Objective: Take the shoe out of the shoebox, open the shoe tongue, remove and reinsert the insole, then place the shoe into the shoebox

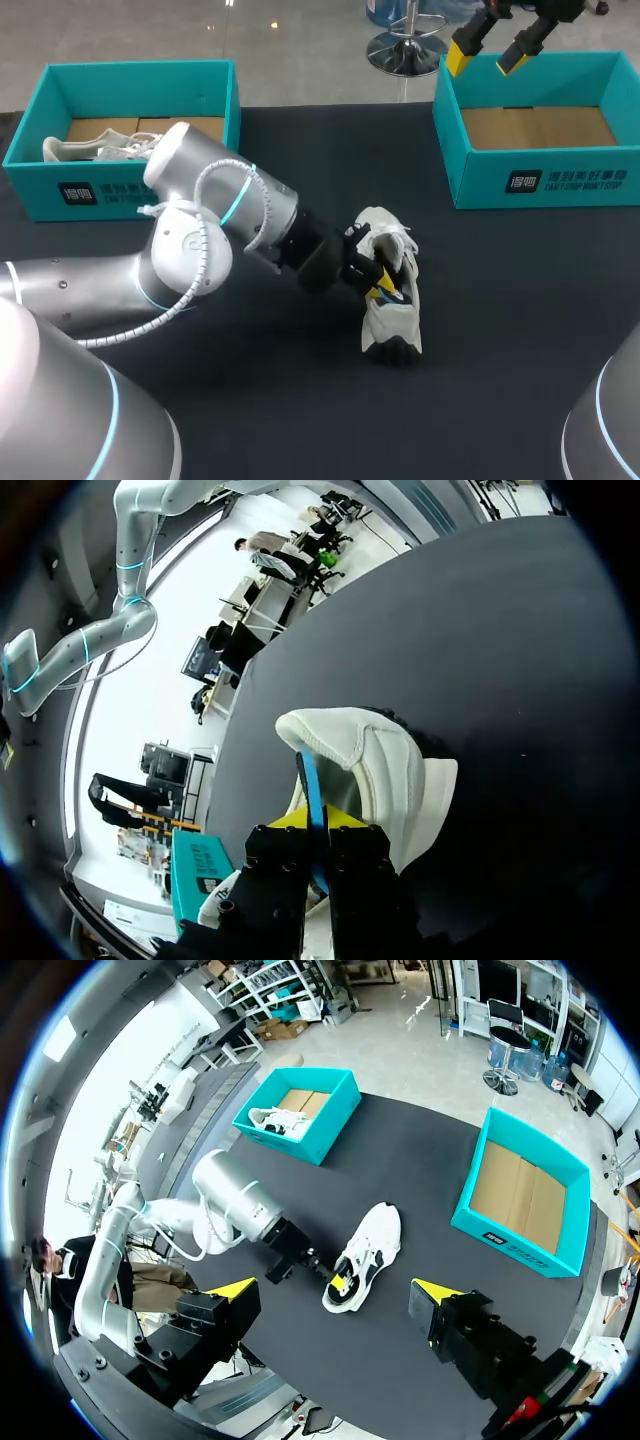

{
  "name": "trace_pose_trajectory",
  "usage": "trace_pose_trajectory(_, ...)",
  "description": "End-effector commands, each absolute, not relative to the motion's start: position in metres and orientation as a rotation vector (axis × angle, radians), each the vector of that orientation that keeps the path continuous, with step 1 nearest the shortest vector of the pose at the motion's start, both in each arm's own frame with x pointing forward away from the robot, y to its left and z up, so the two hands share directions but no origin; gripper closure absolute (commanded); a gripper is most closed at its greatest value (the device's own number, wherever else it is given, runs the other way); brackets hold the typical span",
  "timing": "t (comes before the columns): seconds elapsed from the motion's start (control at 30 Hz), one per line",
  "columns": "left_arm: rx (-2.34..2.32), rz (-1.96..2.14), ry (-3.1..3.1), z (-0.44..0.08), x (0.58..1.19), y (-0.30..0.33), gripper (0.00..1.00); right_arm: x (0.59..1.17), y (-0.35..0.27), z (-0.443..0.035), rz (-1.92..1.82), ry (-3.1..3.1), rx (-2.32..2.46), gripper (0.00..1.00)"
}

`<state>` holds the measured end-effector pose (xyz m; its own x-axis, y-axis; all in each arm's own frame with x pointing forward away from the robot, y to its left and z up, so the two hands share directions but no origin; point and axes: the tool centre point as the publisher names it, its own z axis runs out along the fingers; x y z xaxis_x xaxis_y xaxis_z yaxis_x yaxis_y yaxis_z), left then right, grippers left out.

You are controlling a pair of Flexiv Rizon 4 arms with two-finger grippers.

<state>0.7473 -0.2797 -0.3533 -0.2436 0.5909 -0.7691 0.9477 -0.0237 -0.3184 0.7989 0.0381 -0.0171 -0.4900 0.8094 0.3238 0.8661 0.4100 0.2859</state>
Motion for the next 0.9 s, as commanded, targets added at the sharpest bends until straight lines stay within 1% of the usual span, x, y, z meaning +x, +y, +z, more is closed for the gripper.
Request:
trace_pose_trajectory(0.03, 1.6, -1.161, 1.846, -0.348, 0.743, -0.275, 0.84, 0.8, 0.039, -0.017, -0.632, -2.522, -1.509, 0.0)
trace_pose_trajectory(0.07, 1.599, -1.158, 1.842, -0.345, 0.743, -0.273, 0.76, 0.8, 0.039, -0.017, -0.632, -2.522, -1.509, 0.0)
trace_pose_trajectory(0.1, 1.597, -1.156, 1.84, -0.343, 0.742, -0.272, 0.62, 0.8, 0.039, -0.017, -0.632, -2.522, -1.509, 0.0)
trace_pose_trajectory(0.13, 1.595, -1.154, 1.838, -0.341, 0.742, -0.27, 0.52, 0.8, 0.039, -0.017, -0.632, -2.522, -1.509, 0.0)
trace_pose_trajectory(0.17, 1.592, -1.153, 1.834, -0.339, 0.741, -0.269, 0.35, 0.8, 0.039, -0.017, -0.632, -2.522, -1.509, 0.0)
trace_pose_trajectory(0.2, 1.59, -1.153, 1.831, -0.337, 0.74, -0.267, 0.28, 0.8, 0.039, -0.017, -0.632, -2.522, -1.509, 0.0)
trace_pose_trajectory(0.23, 1.59, -1.151, 1.826, -0.336, 0.74, -0.266, 0.26, 0.8, 0.039, -0.017, -0.632, -2.522, -1.509, 0.0)
trace_pose_trajectory(0.3, 1.586, -1.152, 1.82, -0.332, 0.739, -0.264, 0.32, 0.8, 0.039, -0.017, -0.632, -2.522, -1.509, 0.0)
trace_pose_trajectory(0.47, 1.584, -1.15, 1.81, -0.329, 0.738, -0.262, 0.39, 0.8, 0.039, -0.017, -0.632, -2.522, -1.509, 0.0)
trace_pose_trajectory(0.57, 1.586, -1.152, 1.806, -0.328, 0.737, -0.263, 0.51, 0.8, 0.039, -0.017, -0.632, -2.522, -1.509, 0.0)
trace_pose_trajectory(0.63, 1.59, -1.154, 1.805, -0.329, 0.736, -0.264, 0.66, 0.8, 0.039, -0.017, -0.632, -2.522, -1.509, 0.0)
trace_pose_trajectory(0.67, 1.592, -1.16, 1.804, -0.329, 0.736, -0.265, 0.8, 0.8, 0.039, -0.017, -0.632, -2.522, -1.509, 0.0)
trace_pose_trajectory(0.7, 1.591, -1.168, 1.803, -0.329, 0.735, -0.266, 1.0, 0.8, 0.039, -0.017, -0.632, -2.522, -1.509, 0.0)
trace_pose_trajectory(0.9, 1.595, -1.174, 1.806, -0.332, 0.735, -0.272, 1.0, 0.8, 0.039, -0.017, -0.632, -2.522, -1.509, 0.0)
